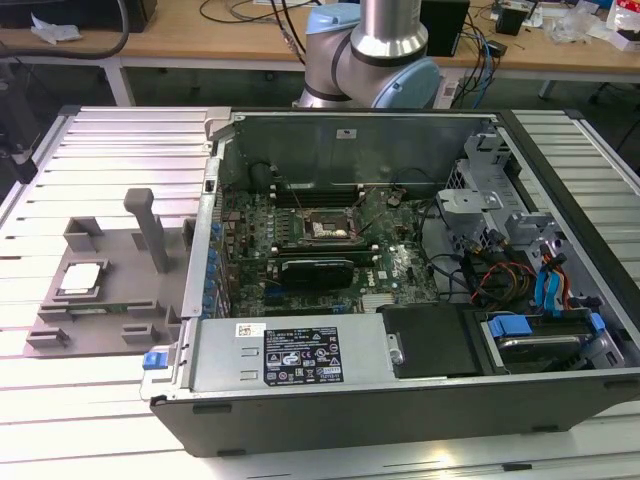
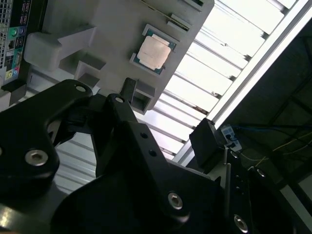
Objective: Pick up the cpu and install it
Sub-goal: 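Pick up the cpu and move it towards the insertion slot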
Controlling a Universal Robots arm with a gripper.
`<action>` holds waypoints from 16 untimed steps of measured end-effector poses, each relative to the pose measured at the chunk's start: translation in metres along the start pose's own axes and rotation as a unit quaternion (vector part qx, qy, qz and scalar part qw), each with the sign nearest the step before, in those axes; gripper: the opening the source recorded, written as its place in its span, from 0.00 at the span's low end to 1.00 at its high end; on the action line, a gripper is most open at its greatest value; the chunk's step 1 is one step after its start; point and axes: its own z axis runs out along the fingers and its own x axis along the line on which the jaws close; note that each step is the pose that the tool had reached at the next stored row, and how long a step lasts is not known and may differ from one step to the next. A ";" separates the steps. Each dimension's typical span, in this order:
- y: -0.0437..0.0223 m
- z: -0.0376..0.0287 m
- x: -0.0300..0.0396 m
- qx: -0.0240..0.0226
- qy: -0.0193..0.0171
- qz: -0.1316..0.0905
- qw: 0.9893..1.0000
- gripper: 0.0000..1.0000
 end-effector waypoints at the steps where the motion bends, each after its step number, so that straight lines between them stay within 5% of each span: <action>1: 0.0000 0.0006 0.0000 0.000 0.000 0.000 1.000 0.72; 16: 0.0000 0.0109 0.0004 0.000 0.000 0.000 1.000 0.72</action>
